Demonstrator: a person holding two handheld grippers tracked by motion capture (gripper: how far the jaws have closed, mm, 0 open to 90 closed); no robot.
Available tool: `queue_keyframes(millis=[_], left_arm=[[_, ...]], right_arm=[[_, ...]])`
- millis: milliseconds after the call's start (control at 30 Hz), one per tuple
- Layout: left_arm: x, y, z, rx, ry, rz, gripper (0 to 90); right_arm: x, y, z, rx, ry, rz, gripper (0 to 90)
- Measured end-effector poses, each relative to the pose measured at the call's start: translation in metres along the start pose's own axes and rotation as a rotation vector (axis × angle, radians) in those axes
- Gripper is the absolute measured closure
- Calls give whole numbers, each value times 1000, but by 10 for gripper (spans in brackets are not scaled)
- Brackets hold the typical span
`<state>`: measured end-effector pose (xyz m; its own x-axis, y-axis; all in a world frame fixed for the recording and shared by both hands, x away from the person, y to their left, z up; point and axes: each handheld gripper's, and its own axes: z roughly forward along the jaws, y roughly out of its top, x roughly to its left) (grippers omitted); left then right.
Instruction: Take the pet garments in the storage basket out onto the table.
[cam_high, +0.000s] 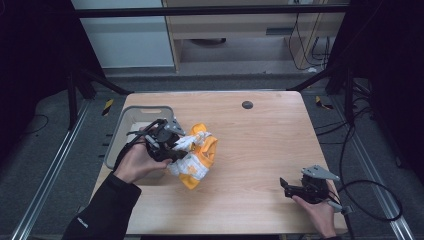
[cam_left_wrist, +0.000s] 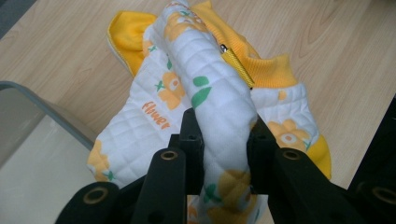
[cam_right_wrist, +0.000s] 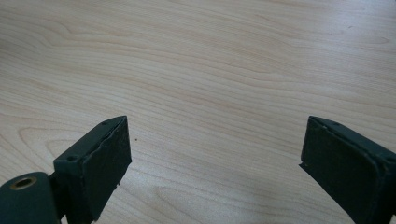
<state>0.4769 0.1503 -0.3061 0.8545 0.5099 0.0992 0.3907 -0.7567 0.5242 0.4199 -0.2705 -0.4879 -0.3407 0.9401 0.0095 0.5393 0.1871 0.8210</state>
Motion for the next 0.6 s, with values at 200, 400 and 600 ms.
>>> queue_keyframes(millis=[200, 400, 600], left_arm=[[-3, 3, 8, 5, -15, 19, 731], [-7, 5, 15, 7, -33, 32, 731], [-11, 7, 23, 16, -42, 45, 730]], right_arm=[[0, 0, 0, 1, 1, 1, 85], [0, 0, 0, 1, 1, 3, 84], [0, 0, 0, 0, 0, -2, 84]])
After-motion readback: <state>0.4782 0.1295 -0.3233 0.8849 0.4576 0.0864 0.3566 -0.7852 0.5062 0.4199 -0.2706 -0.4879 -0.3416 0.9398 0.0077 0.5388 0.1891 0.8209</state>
